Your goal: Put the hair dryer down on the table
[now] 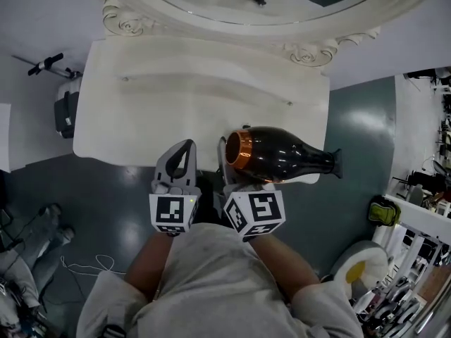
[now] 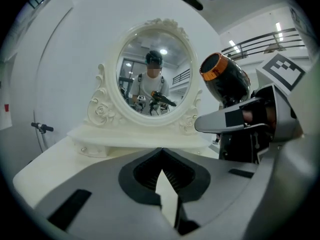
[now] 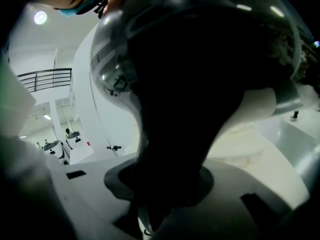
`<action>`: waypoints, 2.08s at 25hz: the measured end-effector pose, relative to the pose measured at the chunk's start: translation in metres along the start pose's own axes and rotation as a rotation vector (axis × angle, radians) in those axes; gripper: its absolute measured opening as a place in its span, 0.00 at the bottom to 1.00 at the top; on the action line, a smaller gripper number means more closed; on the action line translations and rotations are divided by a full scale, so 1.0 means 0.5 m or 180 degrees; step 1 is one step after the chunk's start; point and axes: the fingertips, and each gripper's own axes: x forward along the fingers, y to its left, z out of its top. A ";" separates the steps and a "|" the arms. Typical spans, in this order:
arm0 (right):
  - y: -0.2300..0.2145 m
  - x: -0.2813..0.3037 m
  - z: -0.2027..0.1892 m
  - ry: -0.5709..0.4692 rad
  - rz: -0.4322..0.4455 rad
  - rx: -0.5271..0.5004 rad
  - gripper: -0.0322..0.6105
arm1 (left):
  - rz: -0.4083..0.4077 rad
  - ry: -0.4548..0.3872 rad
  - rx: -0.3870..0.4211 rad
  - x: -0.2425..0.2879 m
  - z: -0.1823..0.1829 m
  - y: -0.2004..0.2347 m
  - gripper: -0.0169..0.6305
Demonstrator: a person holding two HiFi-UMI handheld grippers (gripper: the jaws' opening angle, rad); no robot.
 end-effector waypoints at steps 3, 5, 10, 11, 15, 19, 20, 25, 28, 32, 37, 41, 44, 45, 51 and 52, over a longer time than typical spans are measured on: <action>0.014 0.022 -0.019 0.0106 0.0031 0.0028 0.26 | 0.0078 0.0065 -0.0015 -0.015 -0.014 0.015 0.04; 0.026 0.034 -0.032 0.0170 0.0054 0.0012 0.26 | 0.0124 0.0116 -0.0023 -0.026 -0.025 0.025 0.04; 0.042 0.058 -0.054 0.0295 0.0097 -0.0032 0.26 | 0.0165 0.0135 -0.0073 -0.035 -0.030 0.043 0.04; 0.043 0.062 -0.059 0.0328 0.0093 -0.0028 0.26 | 0.0174 0.0147 -0.0097 -0.035 -0.033 0.046 0.04; 0.049 0.078 -0.078 0.0469 0.0102 -0.0028 0.26 | 0.0192 0.0251 -0.0165 -0.030 -0.055 0.054 0.04; 0.057 0.100 -0.099 0.0606 0.0121 -0.0019 0.26 | 0.0208 0.0385 -0.0194 -0.025 -0.083 0.065 0.04; 0.059 0.106 -0.104 0.0635 0.0128 -0.0004 0.26 | 0.0211 0.0406 -0.0200 -0.024 -0.087 0.068 0.04; 0.061 0.132 -0.125 0.0754 0.0152 0.0080 0.26 | 0.0210 0.0478 -0.0228 -0.016 -0.103 0.083 0.04; 0.058 0.144 -0.137 0.0811 0.0160 0.0143 0.26 | 0.0221 0.0514 -0.0231 -0.009 -0.109 0.093 0.04; 0.051 0.159 -0.153 0.0882 0.0144 0.0215 0.26 | 0.0212 0.0575 -0.0248 0.002 -0.120 0.102 0.04; 0.044 0.177 -0.168 0.0957 0.0146 0.0314 0.26 | 0.0201 0.0614 -0.0227 0.013 -0.124 0.112 0.04; 0.042 0.189 -0.181 0.1001 0.0176 0.0372 0.26 | 0.0201 0.0656 -0.0226 0.021 -0.134 0.114 0.04; 0.041 0.198 -0.191 0.1037 0.0196 0.0438 0.26 | 0.0194 0.0681 -0.0228 0.028 -0.139 0.115 0.04; 0.039 0.201 -0.195 0.1050 0.0201 0.0459 0.26 | 0.0194 0.0687 -0.0227 0.031 -0.144 0.116 0.04; 0.033 0.226 -0.223 0.1143 0.0242 0.0571 0.26 | 0.0250 0.0709 -0.0277 0.044 -0.166 0.127 0.04; 0.031 0.228 -0.226 0.1154 0.0238 0.0580 0.26 | 0.0249 0.0712 -0.0279 0.045 -0.171 0.126 0.04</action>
